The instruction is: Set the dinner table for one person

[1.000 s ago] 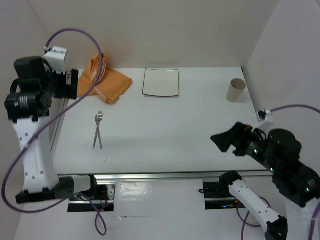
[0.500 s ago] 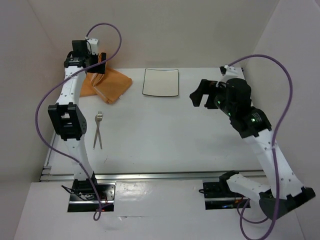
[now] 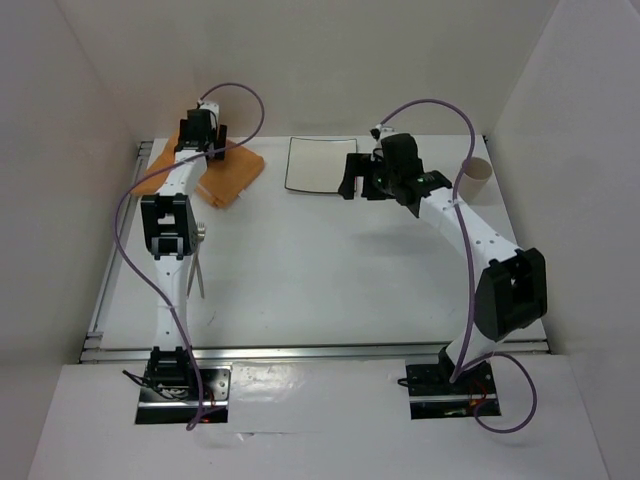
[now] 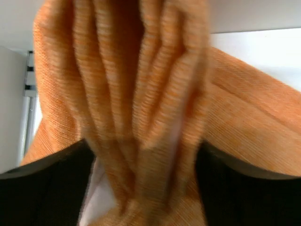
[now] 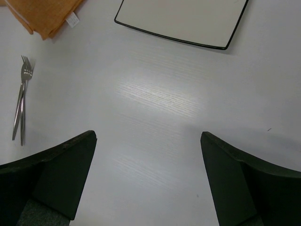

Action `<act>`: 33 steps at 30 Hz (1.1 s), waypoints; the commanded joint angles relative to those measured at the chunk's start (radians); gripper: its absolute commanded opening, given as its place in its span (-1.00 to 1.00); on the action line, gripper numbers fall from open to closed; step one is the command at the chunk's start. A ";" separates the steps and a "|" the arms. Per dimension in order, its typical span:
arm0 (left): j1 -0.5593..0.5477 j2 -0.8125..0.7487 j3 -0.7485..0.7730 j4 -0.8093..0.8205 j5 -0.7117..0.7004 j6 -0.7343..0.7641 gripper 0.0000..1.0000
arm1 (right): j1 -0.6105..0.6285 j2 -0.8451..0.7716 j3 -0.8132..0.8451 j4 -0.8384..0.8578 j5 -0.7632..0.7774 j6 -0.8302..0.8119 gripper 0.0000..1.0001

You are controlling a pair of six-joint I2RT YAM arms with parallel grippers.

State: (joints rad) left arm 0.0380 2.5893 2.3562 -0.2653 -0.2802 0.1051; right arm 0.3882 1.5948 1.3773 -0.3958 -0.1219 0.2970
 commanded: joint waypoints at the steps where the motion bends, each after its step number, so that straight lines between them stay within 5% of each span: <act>1: 0.007 0.014 0.029 0.153 -0.086 0.016 0.62 | -0.002 -0.006 0.081 0.074 -0.051 -0.010 1.00; 2: 0.007 0.014 0.029 0.162 -0.074 0.004 0.38 | -0.002 -0.006 0.081 0.074 -0.051 -0.010 1.00; 4: 0.016 0.003 0.029 0.198 -0.062 -0.021 -0.73 | -0.002 -0.028 0.057 0.084 -0.042 0.001 1.00; 5: 0.016 -0.011 0.020 0.208 -0.074 -0.021 -1.00 | -0.002 -0.038 0.045 0.084 -0.042 0.010 1.00; 10: 0.016 -0.139 -0.009 0.160 0.074 -0.022 -1.00 | -0.002 -0.165 -0.064 0.080 -0.022 0.062 1.00; 18: -0.039 -0.564 -0.052 -0.041 0.283 -0.082 -1.00 | -0.002 -0.317 -0.164 0.042 -0.025 0.094 1.00; 26: -0.284 -0.949 -0.116 -0.363 0.516 -0.059 -1.00 | 0.008 -0.467 -0.190 -0.083 0.083 0.140 1.00; 33: -0.476 -1.038 -0.042 -0.557 0.709 -0.209 -1.00 | 0.008 -0.565 -0.112 -0.262 0.350 0.163 1.00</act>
State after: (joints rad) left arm -0.4046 1.5280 2.2936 -0.7422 0.2939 -0.0086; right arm 0.3885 1.0714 1.2022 -0.5591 0.0780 0.4454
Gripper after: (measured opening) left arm 0.099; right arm 0.999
